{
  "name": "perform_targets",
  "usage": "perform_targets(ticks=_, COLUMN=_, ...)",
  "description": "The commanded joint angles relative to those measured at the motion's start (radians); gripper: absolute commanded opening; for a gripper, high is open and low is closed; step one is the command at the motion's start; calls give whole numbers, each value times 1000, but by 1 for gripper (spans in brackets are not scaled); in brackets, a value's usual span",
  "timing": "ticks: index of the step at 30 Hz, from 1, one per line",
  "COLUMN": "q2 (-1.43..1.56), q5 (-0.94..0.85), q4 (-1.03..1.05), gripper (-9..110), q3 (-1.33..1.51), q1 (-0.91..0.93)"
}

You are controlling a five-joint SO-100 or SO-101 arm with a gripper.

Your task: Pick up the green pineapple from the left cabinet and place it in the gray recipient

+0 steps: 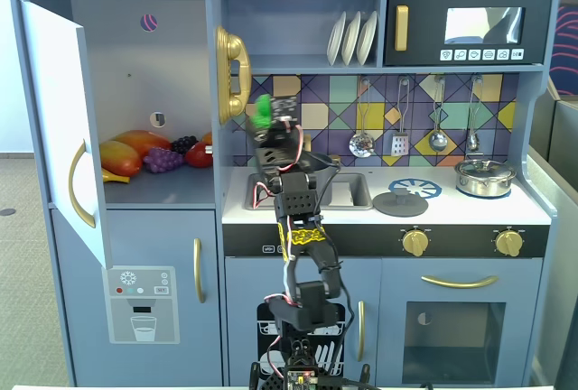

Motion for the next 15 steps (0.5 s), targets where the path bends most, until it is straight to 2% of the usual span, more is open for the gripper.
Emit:
perform_targets(ticks=1, q2=-80, q5=81, q4=-74, gripper=0, q3=-49, q1=233)
perform_targets(ticks=6, q2=-202, q5=87, q4=-144, gripper=0, q3=-41, q1=293)
perform_targets(ticks=15, q2=-414, q5=14, q4=-295, gripper=0, q3=3, q1=261)
